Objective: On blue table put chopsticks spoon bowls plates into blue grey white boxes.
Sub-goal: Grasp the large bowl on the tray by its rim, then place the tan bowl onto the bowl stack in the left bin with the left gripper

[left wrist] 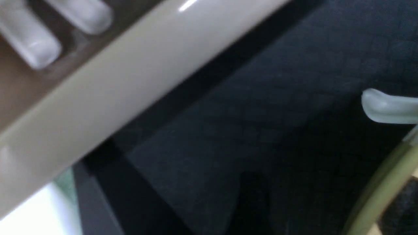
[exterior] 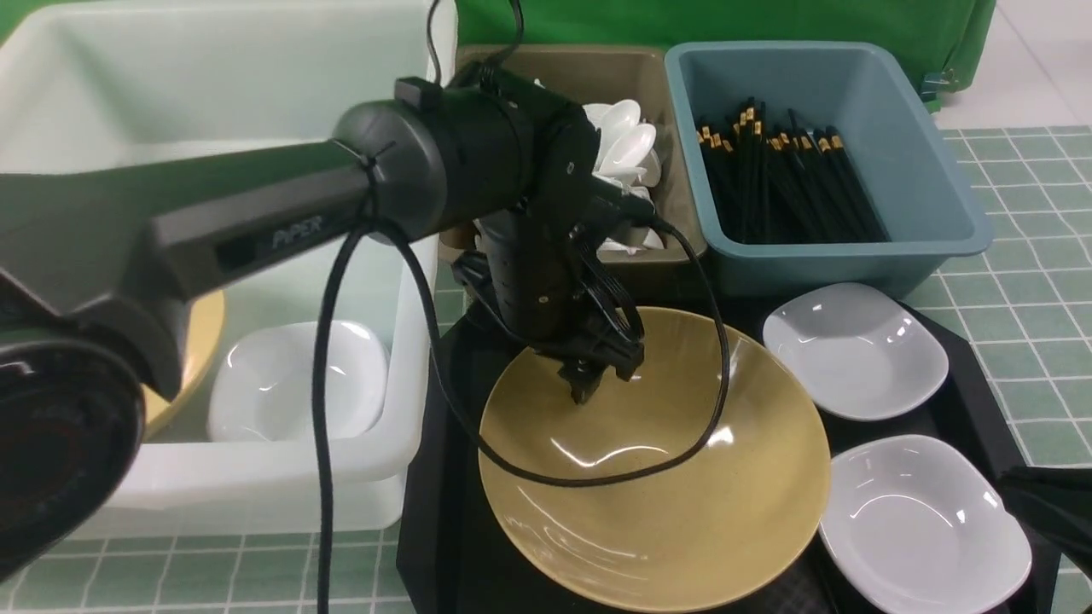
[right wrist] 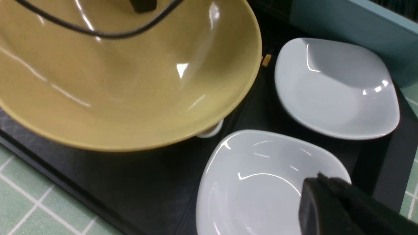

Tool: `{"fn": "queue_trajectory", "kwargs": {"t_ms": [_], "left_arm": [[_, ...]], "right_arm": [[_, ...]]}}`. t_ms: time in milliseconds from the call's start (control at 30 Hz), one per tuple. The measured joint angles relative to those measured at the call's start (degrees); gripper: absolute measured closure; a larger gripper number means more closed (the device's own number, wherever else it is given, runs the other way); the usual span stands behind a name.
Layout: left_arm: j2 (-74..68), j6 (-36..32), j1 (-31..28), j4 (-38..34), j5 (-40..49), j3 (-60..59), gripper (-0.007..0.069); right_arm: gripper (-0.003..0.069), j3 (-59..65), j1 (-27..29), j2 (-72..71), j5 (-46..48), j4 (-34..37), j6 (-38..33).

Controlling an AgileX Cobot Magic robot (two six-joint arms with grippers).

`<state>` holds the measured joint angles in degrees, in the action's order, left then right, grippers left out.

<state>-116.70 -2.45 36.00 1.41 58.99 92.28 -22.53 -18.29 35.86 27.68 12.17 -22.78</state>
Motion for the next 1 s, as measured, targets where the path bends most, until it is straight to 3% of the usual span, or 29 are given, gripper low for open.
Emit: {"fn": "queue_trajectory", "kwargs": {"t_ms": [100,400,700,767,933,1000], "left_arm": [[0.1,-3.6,0.2,-0.2,0.6,0.0,0.0405],[7.2,-5.8,0.5,-3.5,5.6,0.3,0.0593],[24.6,-9.2,-2.4,-4.5,0.3,0.0,0.0618],[29.3,-9.1,-6.1,-4.7,-1.0,0.0,0.0618],[37.5,-4.3,-21.6,-3.6,-0.2,-0.7,0.0618],[40.4,0.1,-32.3,-1.4,-0.3,-4.7,0.0618]], "right_arm": [[0.0617,0.0,0.0,0.0,0.0,0.0,0.0],[0.0612,0.0,0.0,0.0,0.0,0.0,0.0],[0.0610,0.0,0.0,0.0,0.0,0.0,0.0],[0.0610,0.0,0.0,0.0,0.0,0.0,0.0],[0.0610,0.0,0.0,0.0,0.0,0.0,0.0],[0.0610,0.0,0.0,0.0,-0.1,0.0,0.0]]}}
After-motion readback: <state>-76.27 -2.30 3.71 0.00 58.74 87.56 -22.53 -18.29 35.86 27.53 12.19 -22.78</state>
